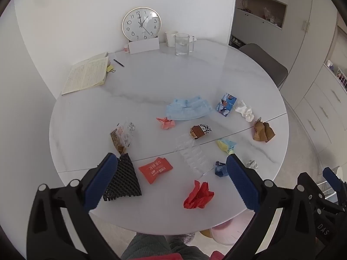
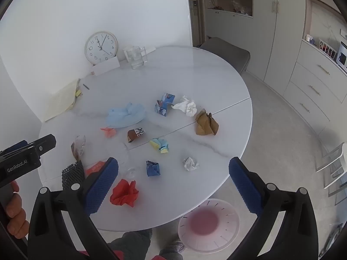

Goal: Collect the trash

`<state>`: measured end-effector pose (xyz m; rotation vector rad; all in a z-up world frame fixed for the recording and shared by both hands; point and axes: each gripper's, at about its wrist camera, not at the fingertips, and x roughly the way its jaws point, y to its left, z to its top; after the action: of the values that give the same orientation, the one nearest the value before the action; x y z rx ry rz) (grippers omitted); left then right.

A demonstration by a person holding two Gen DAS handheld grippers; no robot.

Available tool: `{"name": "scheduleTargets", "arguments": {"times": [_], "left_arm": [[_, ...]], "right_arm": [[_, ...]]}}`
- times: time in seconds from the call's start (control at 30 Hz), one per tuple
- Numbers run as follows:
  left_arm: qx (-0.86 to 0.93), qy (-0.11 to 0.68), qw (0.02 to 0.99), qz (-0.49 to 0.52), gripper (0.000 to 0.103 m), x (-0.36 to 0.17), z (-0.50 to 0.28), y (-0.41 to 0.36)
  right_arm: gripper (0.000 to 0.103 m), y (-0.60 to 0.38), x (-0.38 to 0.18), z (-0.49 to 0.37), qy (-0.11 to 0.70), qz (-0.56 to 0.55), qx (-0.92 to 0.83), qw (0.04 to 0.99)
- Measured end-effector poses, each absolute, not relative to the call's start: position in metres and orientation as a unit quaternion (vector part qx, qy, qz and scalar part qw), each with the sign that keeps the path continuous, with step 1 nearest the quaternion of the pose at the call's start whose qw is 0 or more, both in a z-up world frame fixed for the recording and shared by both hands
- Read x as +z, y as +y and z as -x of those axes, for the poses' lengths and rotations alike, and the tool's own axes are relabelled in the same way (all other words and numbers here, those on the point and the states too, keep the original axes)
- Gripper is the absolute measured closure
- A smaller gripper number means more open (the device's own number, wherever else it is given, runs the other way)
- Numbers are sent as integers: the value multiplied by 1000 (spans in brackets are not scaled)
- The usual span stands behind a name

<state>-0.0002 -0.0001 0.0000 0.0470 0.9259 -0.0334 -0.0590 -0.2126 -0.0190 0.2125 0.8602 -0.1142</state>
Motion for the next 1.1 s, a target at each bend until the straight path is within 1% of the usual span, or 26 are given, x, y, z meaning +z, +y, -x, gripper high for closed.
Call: {"name": "scheduleTargets", "arguments": {"times": [1.1], "left_arm": [[-17,461,887,-20,7,-1,-4,6]], "right_arm": [[2,-199,-25,51,430,-96,-59,896]]}}
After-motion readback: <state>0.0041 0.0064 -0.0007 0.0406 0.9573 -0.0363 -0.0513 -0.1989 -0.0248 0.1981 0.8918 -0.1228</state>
